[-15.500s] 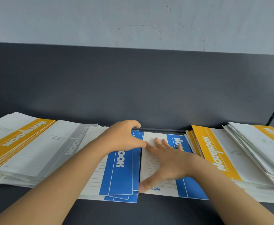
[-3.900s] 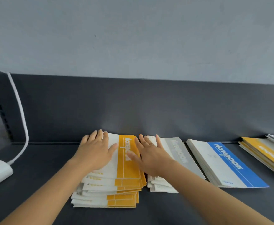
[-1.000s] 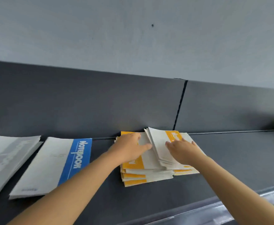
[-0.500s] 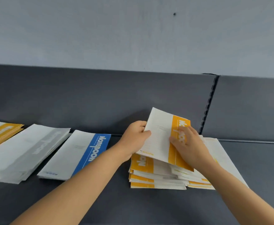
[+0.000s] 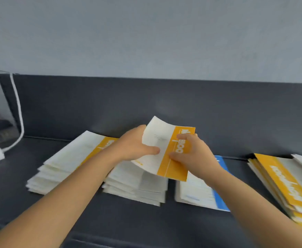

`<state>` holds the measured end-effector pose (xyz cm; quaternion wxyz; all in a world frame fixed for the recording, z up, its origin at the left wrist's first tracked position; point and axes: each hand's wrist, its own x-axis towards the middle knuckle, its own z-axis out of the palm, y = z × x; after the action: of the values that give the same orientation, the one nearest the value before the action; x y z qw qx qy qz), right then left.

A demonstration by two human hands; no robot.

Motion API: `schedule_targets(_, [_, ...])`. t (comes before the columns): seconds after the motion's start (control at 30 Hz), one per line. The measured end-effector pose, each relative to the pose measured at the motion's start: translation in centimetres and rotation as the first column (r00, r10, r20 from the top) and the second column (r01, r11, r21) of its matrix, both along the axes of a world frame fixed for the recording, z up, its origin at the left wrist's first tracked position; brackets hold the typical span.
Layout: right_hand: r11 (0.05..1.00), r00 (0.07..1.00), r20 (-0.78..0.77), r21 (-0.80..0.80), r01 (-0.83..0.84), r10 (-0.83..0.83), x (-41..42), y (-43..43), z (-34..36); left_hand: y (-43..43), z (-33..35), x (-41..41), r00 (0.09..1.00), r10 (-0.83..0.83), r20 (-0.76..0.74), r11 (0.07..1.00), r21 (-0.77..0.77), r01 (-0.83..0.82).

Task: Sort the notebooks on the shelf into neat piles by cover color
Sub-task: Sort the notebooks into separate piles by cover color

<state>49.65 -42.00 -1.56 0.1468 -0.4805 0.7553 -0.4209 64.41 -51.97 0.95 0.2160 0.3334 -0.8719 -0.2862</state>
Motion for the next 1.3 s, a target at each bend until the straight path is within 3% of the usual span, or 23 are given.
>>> schedule_targets(0.2, [0.997, 0.999, 0.014, 0.066, -0.031, 0.03, 10.6, -9.5, 0.3, -9.0, 1.0, 10.8, 0.986, -0.046, 0.162, 0.999, -0.019, 0.049])
schedule_targets(0.3, [0.983, 0.996, -0.033, 0.168, -0.076, 0.083, 13.7, -12.8, -0.1, -12.6, 0.2, 14.0, 0.952, 0.026, 0.305, 0.999, -0.041, -0.014])
schedule_targets(0.4, [0.919, 0.964, -0.137, 0.358, -0.166, 0.227, 15.7, -14.5, -1.4, -14.6, -1.7, 15.8, 0.792, 0.135, 0.596, 0.987, -0.153, -0.054])
schedule_targets(0.5, [0.85, 0.906, -0.282, 0.509, -0.136, 0.315, 16.9, -15.1, -2.5, -15.6, -3.8, 16.9, 0.68, 0.051, 0.731, 0.996, -0.083, 0.014])
schedule_targets(0.57, [0.849, 0.889, -0.322, 0.513, -0.126, 0.326, 17.0, -15.3, -2.5, -15.8, -4.0, 17.2, 0.674, 0.041, 0.737, 0.995, -0.093, 0.041])
schedule_targets(0.67, [0.903, 0.916, -0.286, 0.402, -0.151, 0.281, 16.6, -14.7, -1.7, -15.7, -3.4, 16.3, 0.701, 0.167, 0.693, 0.945, -0.314, 0.086])
schedule_targets(0.83, [0.946, 0.835, -0.521, 0.323, 0.001, 0.177, 12.7, -11.6, 0.3, -12.8, -2.0, 11.6, 0.812, 0.23, 0.536, 0.825, -0.55, 0.13])
schedule_targets(0.97, [0.93, 0.818, -0.571, 0.336, 0.152, 0.073, 6.3, -6.3, 1.4, -8.4, -1.0, 5.2, 0.874, 0.118, 0.471, 0.776, -0.593, 0.215])
schedule_targets(1.17, [0.872, 0.794, -0.602, 0.342, 0.351, -0.084, -6.9, 5.0, 0.3, 1.9, -1.9, -7.3, 0.89, 0.025, 0.456, 0.677, -0.662, 0.321])
schedule_targets(1.3, [0.856, 0.756, -0.635, 0.291, 0.427, -0.161, -17.0, 13.4, -1.1, 9.7, -4.0, -17.0, 0.888, -0.013, 0.46, 0.687, -0.641, 0.342])
